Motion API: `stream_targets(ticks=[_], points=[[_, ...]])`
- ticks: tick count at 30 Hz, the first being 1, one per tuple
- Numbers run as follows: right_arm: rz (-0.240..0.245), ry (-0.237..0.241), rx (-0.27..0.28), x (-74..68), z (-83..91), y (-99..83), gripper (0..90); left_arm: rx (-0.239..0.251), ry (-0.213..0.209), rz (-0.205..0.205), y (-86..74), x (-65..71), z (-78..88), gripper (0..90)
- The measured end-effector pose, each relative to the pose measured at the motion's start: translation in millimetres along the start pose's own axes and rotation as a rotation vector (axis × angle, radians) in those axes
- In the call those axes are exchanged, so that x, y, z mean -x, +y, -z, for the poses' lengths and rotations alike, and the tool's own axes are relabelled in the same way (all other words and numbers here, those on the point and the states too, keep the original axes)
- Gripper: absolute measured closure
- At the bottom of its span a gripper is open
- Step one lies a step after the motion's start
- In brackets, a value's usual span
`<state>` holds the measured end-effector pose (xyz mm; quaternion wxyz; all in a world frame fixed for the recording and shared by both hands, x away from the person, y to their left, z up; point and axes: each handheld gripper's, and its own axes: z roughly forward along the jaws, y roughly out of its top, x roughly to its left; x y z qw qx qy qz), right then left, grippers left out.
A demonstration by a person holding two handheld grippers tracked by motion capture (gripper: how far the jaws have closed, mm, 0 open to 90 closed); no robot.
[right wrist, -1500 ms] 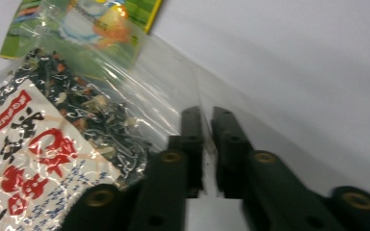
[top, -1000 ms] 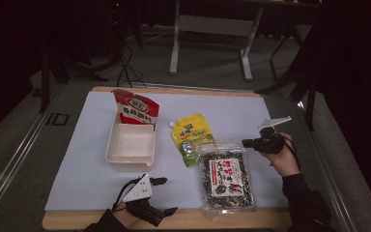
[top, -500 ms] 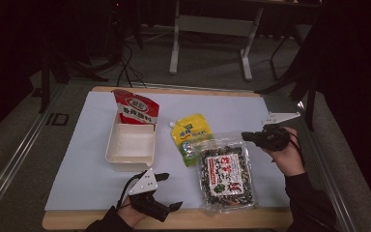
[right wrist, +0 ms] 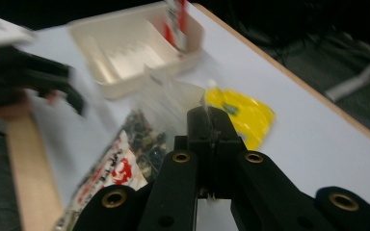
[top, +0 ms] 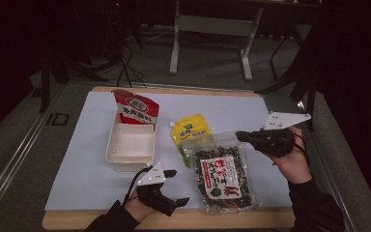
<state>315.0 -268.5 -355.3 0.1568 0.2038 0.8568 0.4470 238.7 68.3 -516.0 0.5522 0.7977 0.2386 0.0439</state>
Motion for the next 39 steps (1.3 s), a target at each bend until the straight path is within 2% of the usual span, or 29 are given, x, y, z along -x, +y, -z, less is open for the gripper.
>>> stream_targets(ticks=[5, 7, 8, 9, 11, 12, 13, 14, 17, 18, 19, 20, 22, 23, 24, 25, 29, 31, 32, 34, 36, 39], points=[[0.076, 0.025, 0.028, -23.3, 9.1, 16.6, 90.0, 0.002, -0.025, 0.034, 1.2, -6.8, -11.7, 2.3], [0.087, 0.029, 0.029, -26.9, 9.5, 18.6, 90.0, 0.002, -0.025, 0.034, 1.2, -6.8, -11.7, 2.3], [0.106, 0.049, 0.041, -33.6, 10.7, 22.3, 90.0, 0.005, -0.047, 0.054, 0.7, -12.2, -17.2, 3.7], [0.115, 0.042, 0.047, -36.7, 12.2, 23.8, 90.0, 0.009, -0.048, 0.056, 1.0, -12.9, -18.5, 6.5], [0.126, 0.057, 0.065, -41.3, 15.1, 27.1, 90.0, 0.018, -0.088, 0.066, 2.4, -15.1, -20.9, 8.5], [0.126, 0.057, 0.065, -41.3, 15.1, 27.1, 90.0, 0.018, -0.088, 0.066, 2.4, -15.1, -20.9, 13.5], [0.133, 0.061, 0.07, -43.5, 16.5, 28.7, 90.0, 0.024, -0.092, 0.062, 3.9, -15.7, -22.3, 13.5], [0.138, 0.066, 0.07, -46.0, 17.2, 30.3, 90.0, 0.038, -0.137, 0.06, 6.8, -17.8, -25.3, 15.8], [0.159, 0.082, 0.076, -52.5, 18.6, 34.7, 90.0, 0.071, -0.221, 0.043, 15.3, -15.4, -30.7, 28.9], [0.159, 0.082, 0.076, -52.5, 18.6, 34.7, 90.0, 0.071, -0.221, 0.043, 15.3, -15.4, -30.7, 31.2], [0.161, 0.086, 0.075, -53.8, 18.9, 35.7, 90.0, 0.067, -0.226, 0.025, 18.3, -13.5, -32.1, 31.2], [0.168, 0.068, 0.079, -54.5, 23.0, 38.3, 90.0, 0.079, -0.233, -0.007, 18.9, -12.7, -29.9, 47.2], [0.164, 0.077, 0.085, -52.7, 27.2, 39.8, 90.0, 0.095, -0.252, -0.011, 21.5, -11.6, -25.9, 58.2], [0.164, 0.077, 0.085, -52.7, 27.2, 39.8, 90.0, 0.095, -0.252, -0.011, 21.5, -11.6, -25.9, 63.2], [0.165, 0.055, 0.077, -51.3, 29.5, 40.1, 90.0, 0.101, -0.256, -0.022, 24.8, -9.5, -22.6, 70.3], [0.159, 0.053, 0.08, -50.2, 30.7, 40.0, 90.0, 0.105, -0.261, -0.04, 30.1, -6.0, -18.4, 71.7], [0.148, 0.049, 0.106, -46.0, 37.2, 40.2, 90.0, 0.085, -0.25, -0.062, 42.0, 0.7, -10.9, 74.8], [0.146, 0.048, 0.112, -45.2, 38.5, 40.4, 90.0, 0.085, -0.25, -0.062, 42.0, 0.7, -10.9, 75.6], [0.142, 0.042, 0.115, -43.0, 41.2, 40.6, 90.0, 0.075, -0.243, -0.062, 49.8, 4.2, -5.8, 76.7], [0.134, 0.034, 0.128, -40.8, 42.9, 40.1, 89.9, 0.077, -0.254, -0.044, 53.8, 5.4, -2.9, 77.5], [0.126, 0.048, 0.144, -39.6, 46.2, 40.0, 89.6, 0.073, -0.227, -0.074, 58.5, 8.8, 1.6, 77.7], [0.127, 0.031, 0.154, -37.9, 50.2, 39.9, 88.7, 0.073, -0.196, -0.08, 66.0, 9.2, 8.6, 78.3]])
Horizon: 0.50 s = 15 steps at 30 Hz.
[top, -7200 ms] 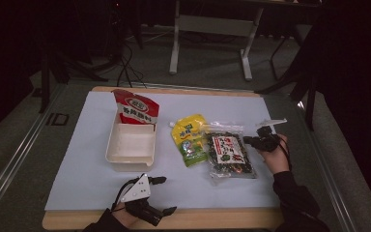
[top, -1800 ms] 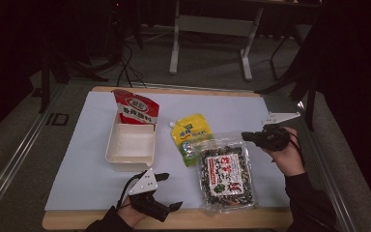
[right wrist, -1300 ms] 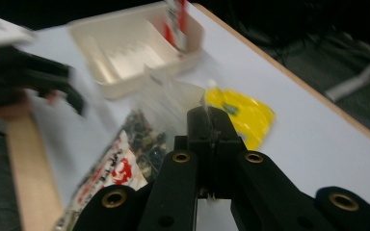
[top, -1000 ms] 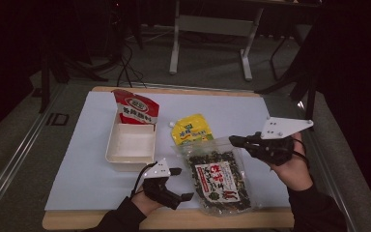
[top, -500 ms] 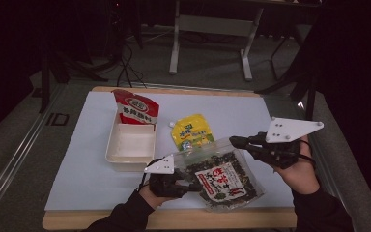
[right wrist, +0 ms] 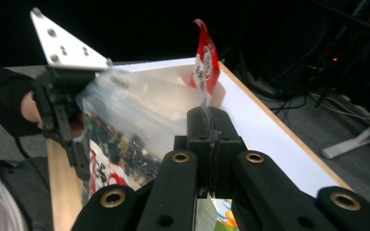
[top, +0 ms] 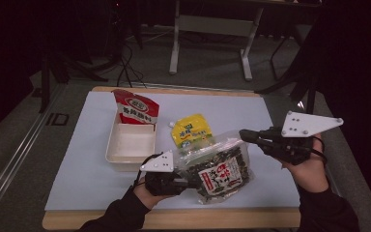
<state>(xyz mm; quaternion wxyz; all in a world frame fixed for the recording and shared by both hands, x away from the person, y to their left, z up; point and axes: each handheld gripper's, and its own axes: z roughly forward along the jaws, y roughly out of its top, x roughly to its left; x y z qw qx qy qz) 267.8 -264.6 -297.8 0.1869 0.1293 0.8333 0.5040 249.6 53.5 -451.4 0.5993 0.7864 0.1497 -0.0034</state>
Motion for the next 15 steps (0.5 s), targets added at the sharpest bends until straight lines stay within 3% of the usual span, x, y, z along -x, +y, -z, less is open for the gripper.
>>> stream_targets(ticks=[2, 4, 7, 14, 15], points=[[-0.006, -0.016, 0.0, 2.1, 0.6, -1.4, 85.5, -0.001, 0.027, -0.003, 4.4, -1.1, 4.4, 78.5], [-0.008, -0.026, 0.0, 3.0, 0.3, -2.6, 85.5, -0.001, 0.027, -0.003, 4.4, -1.1, 4.4, 78.6], [-0.034, -0.025, 0.016, 7.7, -1.1, -8.3, 78.2, 0.006, 0.08, -0.016, 12.9, -2.5, 16.0, 78.8], [-0.093, -0.039, 0.032, 12.5, -7.1, -23.1, 50.3, 0.038, 0.113, -0.016, 25.6, -5.3, 31.4, 78.9], [-0.093, -0.039, 0.032, 12.5, -7.1, -23.1, 50.3, 0.038, 0.113, -0.016, 25.6, -5.3, 31.4, 78.9]])
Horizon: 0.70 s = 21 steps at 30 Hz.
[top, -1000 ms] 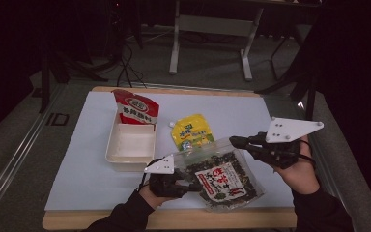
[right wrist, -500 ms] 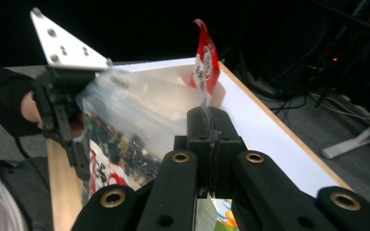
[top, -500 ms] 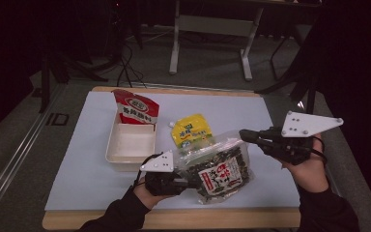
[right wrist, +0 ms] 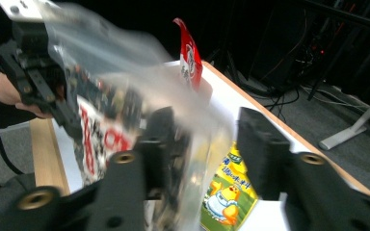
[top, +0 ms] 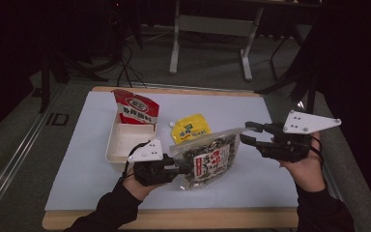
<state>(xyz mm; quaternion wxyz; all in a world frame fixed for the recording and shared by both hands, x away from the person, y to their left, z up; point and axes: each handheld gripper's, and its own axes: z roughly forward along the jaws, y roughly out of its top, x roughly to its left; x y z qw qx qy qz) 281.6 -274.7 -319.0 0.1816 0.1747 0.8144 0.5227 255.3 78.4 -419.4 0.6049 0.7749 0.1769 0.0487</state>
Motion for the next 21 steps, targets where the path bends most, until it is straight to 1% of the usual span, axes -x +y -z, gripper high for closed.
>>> stream_targets(ticks=[1, 2, 4, 5, 9, 10, 11, 12, 13, 14, 16, 18, 19, 21], points=[[-0.007, -0.006, 0.001, 0.6, -1.0, -2.8, 50.3, 0.0, 0.0, 0.0, 0.0, 0.0, 0.0, 78.9], [-0.025, -0.009, -0.001, 2.6, -4.0, -9.9, 45.7, 0.014, 0.033, -0.006, 7.2, -2.6, 7.7, 78.9], [-0.036, -0.023, -0.012, 3.8, -7.2, -16.8, 41.3, 0.03, 0.042, -0.008, 13.1, -4.7, 14.3, 78.9], [-0.042, -0.025, -0.013, 5.2, -8.7, -20.4, 38.7, 0.039, 0.056, -0.009, 16.4, -5.9, 18.2, 78.9], [-0.102, -0.013, -0.009, 12.3, -15.2, -34.4, 29.2, 0.071, 0.102, -0.028, 30.4, -11.2, 36.0, 78.9], [-0.115, -0.009, -0.006, 13.8, -16.8, -37.6, 28.2, 0.08, 0.118, -0.034, 33.6, -12.6, 40.9, 78.9], [-0.126, -0.005, -0.005, 14.9, -18.1, -40.8, 25.3, 0.086, 0.135, -0.035, 36.4, -14.1, 45.8, 78.9], [-0.126, -0.005, -0.005, 14.9, -18.1, -40.8, 25.3, 0.086, 0.135, -0.035, 36.4, -14.1, 45.8, 78.9], [-0.131, -0.001, -0.005, 15.4, -19.2, -44.2, 21.9, 0.086, 0.135, -0.035, 36.4, -14.1, 45.8, 78.9], [-0.159, 0.005, 0.007, 17.0, -20.6, -50.1, 20.9, 0.1, 0.178, -0.044, 41.8, -18.8, 58.5, 78.9], [-0.183, 0.021, 0.024, 18.8, -21.5, -54.7, 19.6, 0.111, 0.211, -0.04, 43.9, -24.0, 69.6, 78.9], [-0.189, 0.024, 0.027, 19.7, -22.4, -58.0, 17.8, 0.113, 0.241, -0.04, 44.2, -28.6, 78.6, 78.9], [-0.197, 0.03, 0.03, 20.0, -23.0, -60.1, 17.3, 0.118, 0.26, -0.033, 43.6, -30.7, 82.7, 78.9], [-0.192, 0.044, 0.022, 20.0, -23.7, -62.5, 14.4, 0.118, 0.281, -0.03, 41.7, -35.9, 90.5, 79.0]])
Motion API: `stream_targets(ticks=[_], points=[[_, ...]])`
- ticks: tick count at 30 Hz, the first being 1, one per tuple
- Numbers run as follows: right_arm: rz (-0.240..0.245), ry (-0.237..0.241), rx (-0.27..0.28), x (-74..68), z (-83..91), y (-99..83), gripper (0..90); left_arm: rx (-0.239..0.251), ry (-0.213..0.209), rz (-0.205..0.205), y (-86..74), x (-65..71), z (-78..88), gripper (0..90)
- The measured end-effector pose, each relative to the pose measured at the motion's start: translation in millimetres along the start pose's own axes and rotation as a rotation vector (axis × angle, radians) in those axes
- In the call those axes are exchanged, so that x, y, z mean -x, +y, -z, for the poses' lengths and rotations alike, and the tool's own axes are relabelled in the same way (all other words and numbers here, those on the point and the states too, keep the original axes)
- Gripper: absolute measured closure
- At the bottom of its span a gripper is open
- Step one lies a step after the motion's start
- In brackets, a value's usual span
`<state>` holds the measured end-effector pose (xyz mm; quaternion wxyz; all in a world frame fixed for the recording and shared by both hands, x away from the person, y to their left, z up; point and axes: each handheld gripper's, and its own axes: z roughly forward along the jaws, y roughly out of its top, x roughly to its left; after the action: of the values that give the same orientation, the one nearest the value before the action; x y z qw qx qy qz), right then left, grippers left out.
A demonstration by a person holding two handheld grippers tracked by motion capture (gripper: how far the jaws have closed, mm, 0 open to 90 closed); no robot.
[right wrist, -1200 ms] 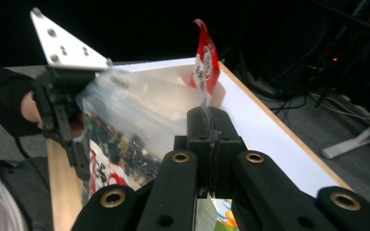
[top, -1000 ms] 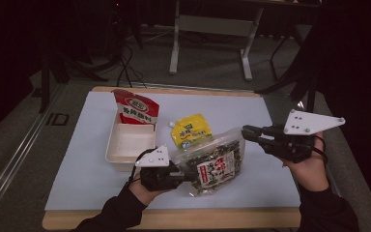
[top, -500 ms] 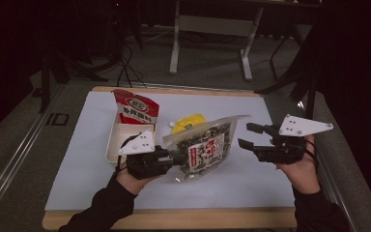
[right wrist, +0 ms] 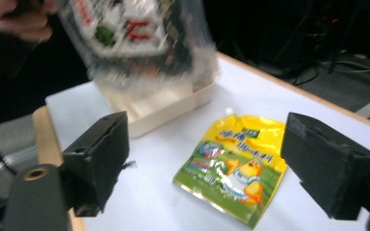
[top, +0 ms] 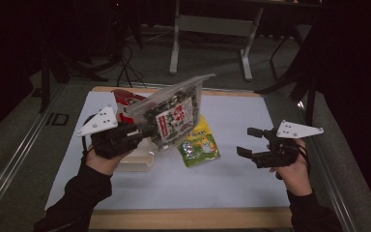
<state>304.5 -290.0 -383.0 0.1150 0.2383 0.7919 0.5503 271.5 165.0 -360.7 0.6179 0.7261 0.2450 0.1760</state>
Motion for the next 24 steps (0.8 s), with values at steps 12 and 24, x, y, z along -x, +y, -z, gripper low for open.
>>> stream_targets(ticks=[12, 24], points=[[-0.028, -0.018, -0.007, 9.7, -1.1, -12.6, 15.1, -0.079, 0.146, 0.043, -29.1, -37.2, 34.5, 78.9], [-0.045, -0.019, -0.011, 14.0, -0.9, -19.9, 15.5, -0.142, 0.207, 0.099, -53.0, -59.6, 45.5, 78.9]])
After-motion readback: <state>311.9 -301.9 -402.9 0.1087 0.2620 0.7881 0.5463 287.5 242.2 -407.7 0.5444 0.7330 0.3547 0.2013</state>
